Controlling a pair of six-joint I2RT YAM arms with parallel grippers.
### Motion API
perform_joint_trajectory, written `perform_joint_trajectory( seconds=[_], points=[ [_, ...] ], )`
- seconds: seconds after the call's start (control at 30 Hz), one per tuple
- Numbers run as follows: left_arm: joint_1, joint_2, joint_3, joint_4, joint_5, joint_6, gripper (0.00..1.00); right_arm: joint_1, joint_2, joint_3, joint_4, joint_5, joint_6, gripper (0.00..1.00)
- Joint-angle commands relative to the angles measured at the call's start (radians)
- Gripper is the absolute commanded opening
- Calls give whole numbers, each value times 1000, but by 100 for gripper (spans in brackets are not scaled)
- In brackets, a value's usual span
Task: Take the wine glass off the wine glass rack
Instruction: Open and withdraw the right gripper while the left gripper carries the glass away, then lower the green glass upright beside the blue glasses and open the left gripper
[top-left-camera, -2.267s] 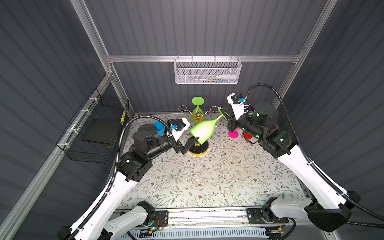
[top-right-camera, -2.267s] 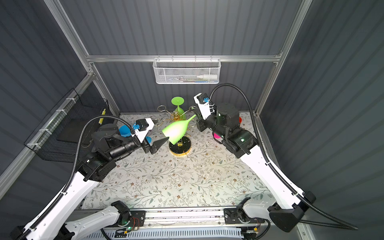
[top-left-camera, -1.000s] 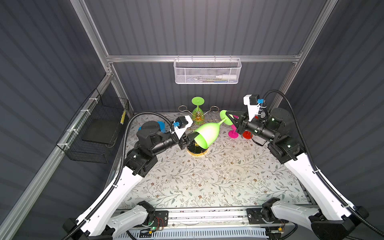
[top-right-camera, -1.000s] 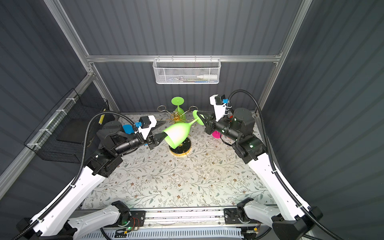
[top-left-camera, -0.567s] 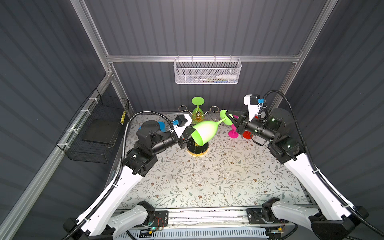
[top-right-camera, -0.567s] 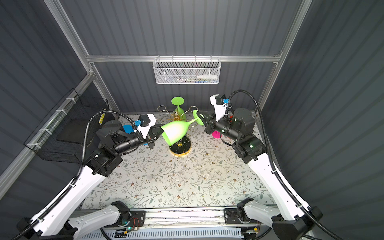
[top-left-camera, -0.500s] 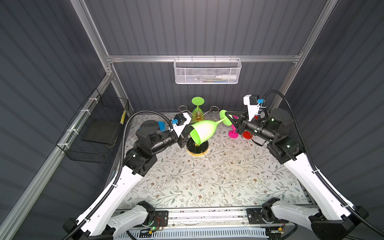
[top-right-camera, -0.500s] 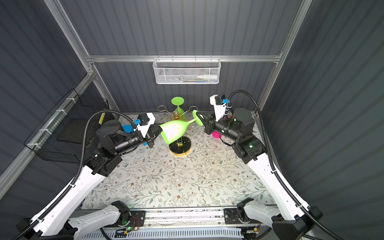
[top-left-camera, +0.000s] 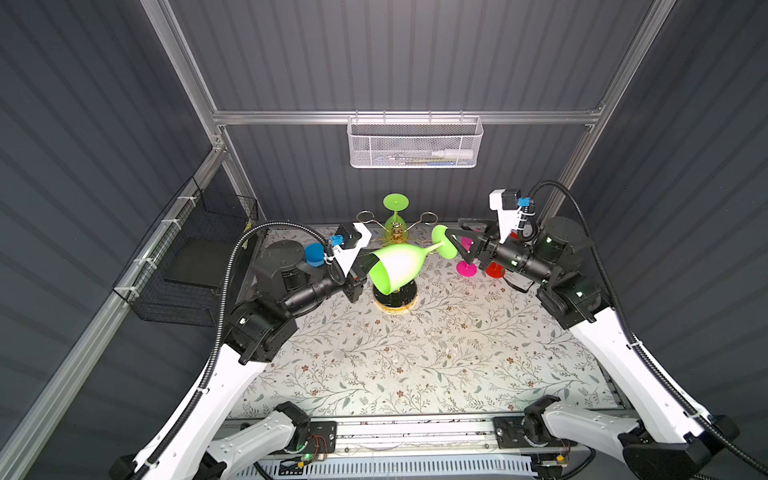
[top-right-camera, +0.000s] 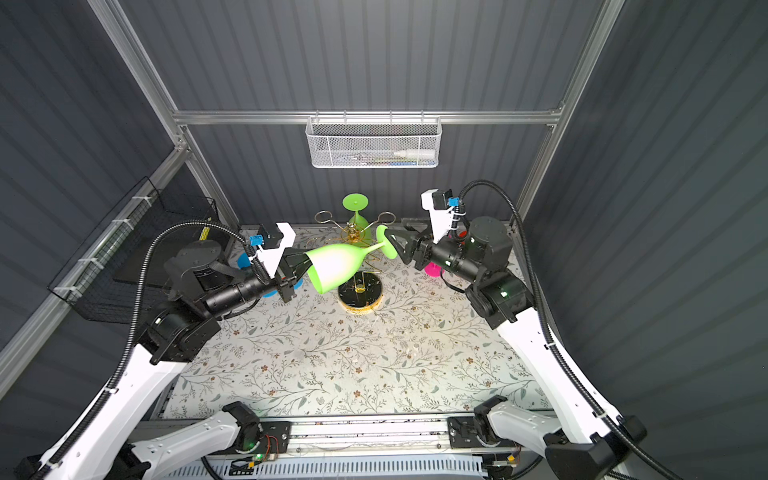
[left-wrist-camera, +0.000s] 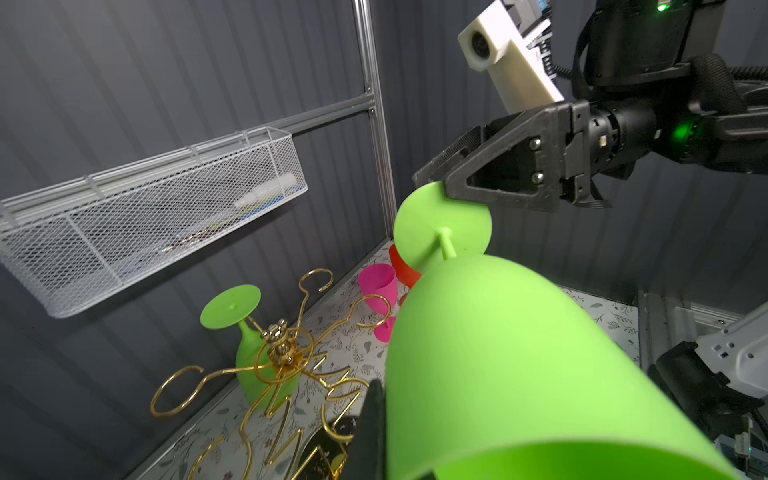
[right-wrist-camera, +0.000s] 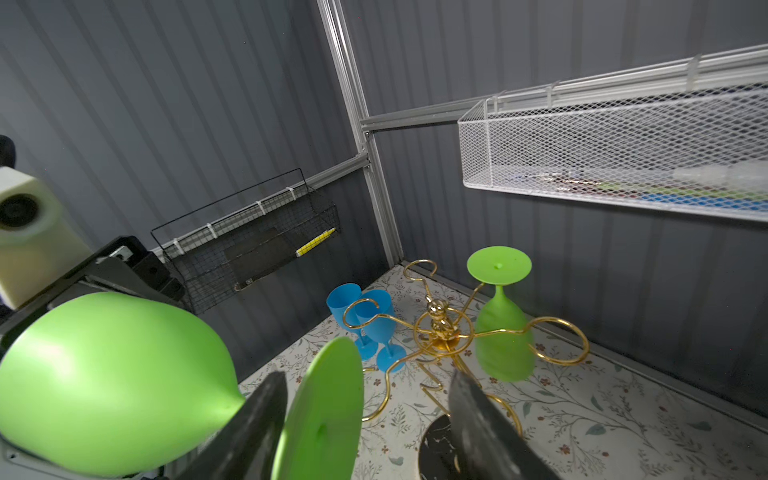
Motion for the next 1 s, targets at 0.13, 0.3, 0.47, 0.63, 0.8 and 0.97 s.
perform_joint_trajectory(
  seconds=[0.13, 0.3, 0.47, 0.63, 0.8, 0.97],
  points=[
    [5, -133, 148, -407, -296, -124, 0, -67, -50, 12, -25, 74, 9, 80],
    [5, -149, 299, -692, -525, -188, 0, -89, -57, 0, -60, 106, 22, 85],
    [5, -82, 426, -958, -638, -274, 0, -114, -57, -4, -94, 120, 29, 89],
    [5, 26, 425, -1125, -698, -348, 0, -138, -56, -2, -124, 122, 33, 91],
    [5, 140, 360, -1114, -675, -367, 0, -159, -56, -13, -137, 106, 48, 93],
    [68, 273, 329, -1074, -624, -337, 0, -187, -65, -32, -143, 76, 57, 94]
  ],
)
